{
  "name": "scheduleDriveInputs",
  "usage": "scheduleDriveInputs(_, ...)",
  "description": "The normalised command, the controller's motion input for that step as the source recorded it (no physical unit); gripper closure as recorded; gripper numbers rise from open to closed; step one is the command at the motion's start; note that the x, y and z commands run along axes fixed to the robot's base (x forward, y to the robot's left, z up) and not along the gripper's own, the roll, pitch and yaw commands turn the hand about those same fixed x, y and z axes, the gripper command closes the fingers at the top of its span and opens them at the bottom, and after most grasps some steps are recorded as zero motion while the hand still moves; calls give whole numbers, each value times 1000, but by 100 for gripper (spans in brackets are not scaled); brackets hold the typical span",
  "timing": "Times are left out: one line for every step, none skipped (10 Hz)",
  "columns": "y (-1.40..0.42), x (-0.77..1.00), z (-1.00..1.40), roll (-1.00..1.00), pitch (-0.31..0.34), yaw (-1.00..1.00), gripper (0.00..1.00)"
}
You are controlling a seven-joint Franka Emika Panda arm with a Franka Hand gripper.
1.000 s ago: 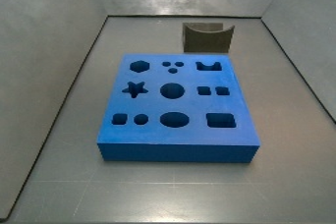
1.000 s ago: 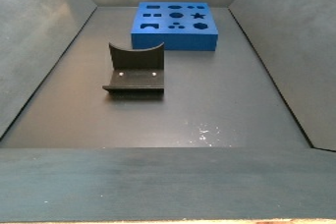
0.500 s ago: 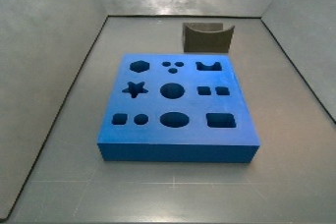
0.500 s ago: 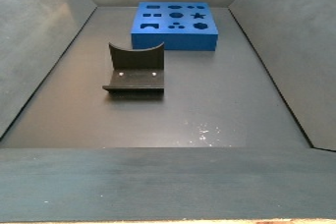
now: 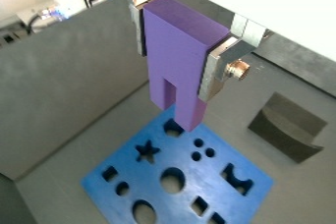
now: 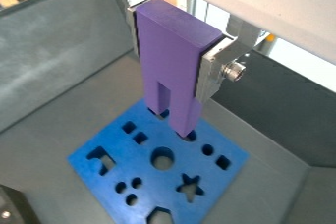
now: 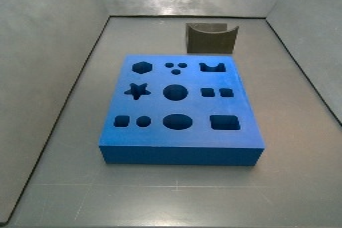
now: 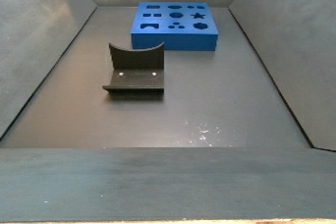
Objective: Pick up the double-square object. Rotate the double-square object. Move to above the board. Insert the double-square object.
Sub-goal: Insert the double-square object.
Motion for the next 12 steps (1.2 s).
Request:
scheduleDriveInputs(-26, 371, -249, 329, -211, 174, 100)
scheduleDriveInputs(0, 506, -229, 366, -80, 100, 100)
scheduleDriveInputs(0, 560, -271, 309, 0, 49, 100)
scheduleDriveInputs(-97, 494, -311, 180, -23, 0, 100)
scheduleDriveInputs(-86, 431, -294, 3, -74, -14, 100)
scheduleDriveInputs(-63, 340, -283, -83, -69, -49, 100)
scheduleDriveInputs(-40, 326, -283, -109, -100, -3, 100)
scheduleDriveInputs(-49, 377, -334, -80, -106, 0, 100)
scheduleDriveInputs(-34, 429, -369, -63, -100, 0, 100)
scheduleDriveInputs(-11, 449, -369, -51, -117, 0, 100)
scheduleDriveInputs(-3, 471, -357, -49, -117, 0, 100)
scheduleDriveInputs(0, 489, -371, -80, -106, 0, 100)
